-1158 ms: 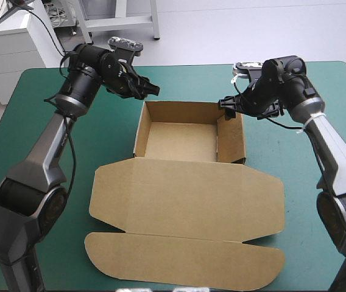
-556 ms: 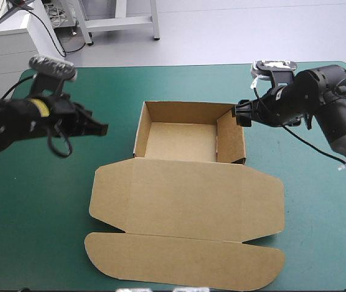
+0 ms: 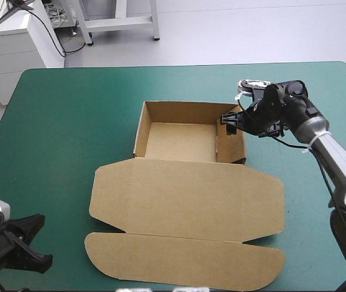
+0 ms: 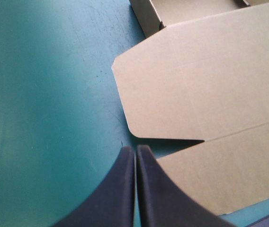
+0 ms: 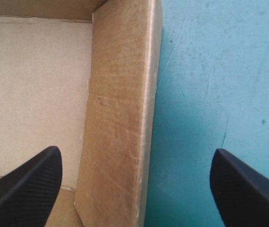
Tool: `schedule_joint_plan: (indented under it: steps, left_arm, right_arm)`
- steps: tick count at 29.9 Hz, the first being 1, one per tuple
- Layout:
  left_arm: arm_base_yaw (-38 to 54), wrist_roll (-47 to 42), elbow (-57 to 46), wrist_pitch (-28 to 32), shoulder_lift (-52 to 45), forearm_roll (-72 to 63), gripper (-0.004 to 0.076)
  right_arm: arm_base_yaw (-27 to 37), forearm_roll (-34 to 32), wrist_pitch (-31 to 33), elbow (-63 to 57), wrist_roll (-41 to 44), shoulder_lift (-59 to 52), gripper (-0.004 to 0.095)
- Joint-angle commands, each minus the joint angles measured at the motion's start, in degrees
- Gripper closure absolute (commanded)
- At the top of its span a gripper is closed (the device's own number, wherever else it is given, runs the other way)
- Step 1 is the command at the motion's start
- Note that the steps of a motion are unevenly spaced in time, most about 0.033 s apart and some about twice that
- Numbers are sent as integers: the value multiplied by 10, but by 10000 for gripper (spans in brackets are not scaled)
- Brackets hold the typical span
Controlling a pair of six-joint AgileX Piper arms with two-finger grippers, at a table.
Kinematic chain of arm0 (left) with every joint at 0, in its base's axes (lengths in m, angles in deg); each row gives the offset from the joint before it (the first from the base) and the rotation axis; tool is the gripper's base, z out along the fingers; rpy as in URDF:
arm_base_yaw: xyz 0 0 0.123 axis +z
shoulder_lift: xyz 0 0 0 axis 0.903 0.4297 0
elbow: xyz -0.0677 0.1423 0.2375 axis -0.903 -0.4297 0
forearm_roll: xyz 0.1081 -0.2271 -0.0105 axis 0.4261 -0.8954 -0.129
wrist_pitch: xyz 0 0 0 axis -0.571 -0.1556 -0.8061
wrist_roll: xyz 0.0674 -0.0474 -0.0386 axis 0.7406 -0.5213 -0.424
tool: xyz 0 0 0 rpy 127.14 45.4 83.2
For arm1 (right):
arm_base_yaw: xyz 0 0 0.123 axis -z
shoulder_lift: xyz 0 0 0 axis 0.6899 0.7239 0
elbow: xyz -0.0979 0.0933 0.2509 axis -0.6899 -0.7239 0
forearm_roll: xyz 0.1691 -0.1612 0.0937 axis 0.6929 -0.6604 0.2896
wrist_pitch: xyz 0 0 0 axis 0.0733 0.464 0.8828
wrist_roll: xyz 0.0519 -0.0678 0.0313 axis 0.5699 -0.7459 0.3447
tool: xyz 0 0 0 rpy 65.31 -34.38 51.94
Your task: Fold the box
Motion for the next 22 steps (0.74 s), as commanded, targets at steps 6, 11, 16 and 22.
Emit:
schedule_joint_plan:
  steps: [6,11,16,22]
  left_arm:
    - [-2,1,-104,78,-39,18,732]
    - [-2,-3,-154,132,-50,14,732]
    - [-2,-3,-187,163,-59,-4,732]
    - [-2,-3,-214,182,-60,-41,732]
  right_arm:
    - [0,18,-18,13,-4,17,125]
    - [0,24,-21,13,-9,23,126]
    - [0,34,-14,13,-24,23,365]
    - [0,47,-13,13,-46,23,764]
